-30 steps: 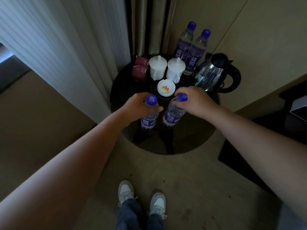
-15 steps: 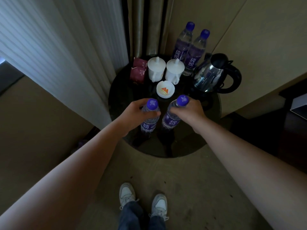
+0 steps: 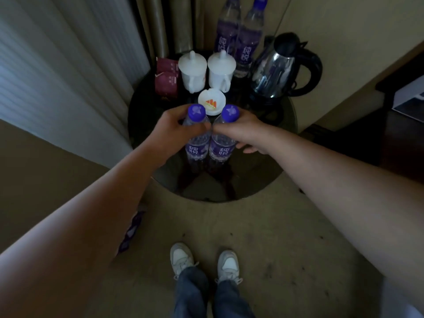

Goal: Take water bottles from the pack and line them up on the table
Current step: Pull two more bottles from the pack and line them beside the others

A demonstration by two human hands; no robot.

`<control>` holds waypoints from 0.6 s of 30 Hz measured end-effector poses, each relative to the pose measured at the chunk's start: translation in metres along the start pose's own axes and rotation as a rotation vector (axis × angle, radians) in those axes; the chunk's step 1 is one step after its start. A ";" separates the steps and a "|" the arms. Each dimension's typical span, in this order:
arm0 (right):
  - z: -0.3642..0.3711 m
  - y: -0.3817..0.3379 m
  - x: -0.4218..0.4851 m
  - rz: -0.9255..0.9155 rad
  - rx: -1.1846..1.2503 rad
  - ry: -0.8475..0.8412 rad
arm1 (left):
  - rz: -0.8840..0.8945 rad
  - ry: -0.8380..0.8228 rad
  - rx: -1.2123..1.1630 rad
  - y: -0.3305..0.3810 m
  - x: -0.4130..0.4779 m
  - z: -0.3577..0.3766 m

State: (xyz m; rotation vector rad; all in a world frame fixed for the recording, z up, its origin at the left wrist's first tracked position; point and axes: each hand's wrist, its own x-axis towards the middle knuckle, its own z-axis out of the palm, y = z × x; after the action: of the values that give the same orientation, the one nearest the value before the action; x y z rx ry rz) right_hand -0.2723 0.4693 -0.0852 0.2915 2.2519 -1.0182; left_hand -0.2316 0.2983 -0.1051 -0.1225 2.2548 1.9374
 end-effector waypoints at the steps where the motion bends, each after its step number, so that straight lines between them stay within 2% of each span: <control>1: 0.000 -0.001 0.000 -0.035 0.001 -0.003 | -0.003 0.001 -0.004 -0.001 0.002 0.000; 9: 0.002 0.004 -0.006 -0.083 0.105 0.007 | -0.043 -0.073 0.015 -0.007 0.005 -0.005; 13: 0.002 0.001 -0.012 -0.129 0.064 0.119 | -0.028 -0.068 0.107 -0.003 0.001 -0.005; 18: -0.001 -0.011 -0.027 -0.195 -0.010 0.138 | -0.008 -0.061 0.230 0.014 -0.006 -0.015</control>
State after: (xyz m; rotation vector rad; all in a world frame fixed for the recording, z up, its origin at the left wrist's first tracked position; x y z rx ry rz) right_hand -0.2570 0.4648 -0.0612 0.1433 2.4469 -1.1162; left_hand -0.2287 0.2849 -0.0884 -0.0427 2.4102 1.6394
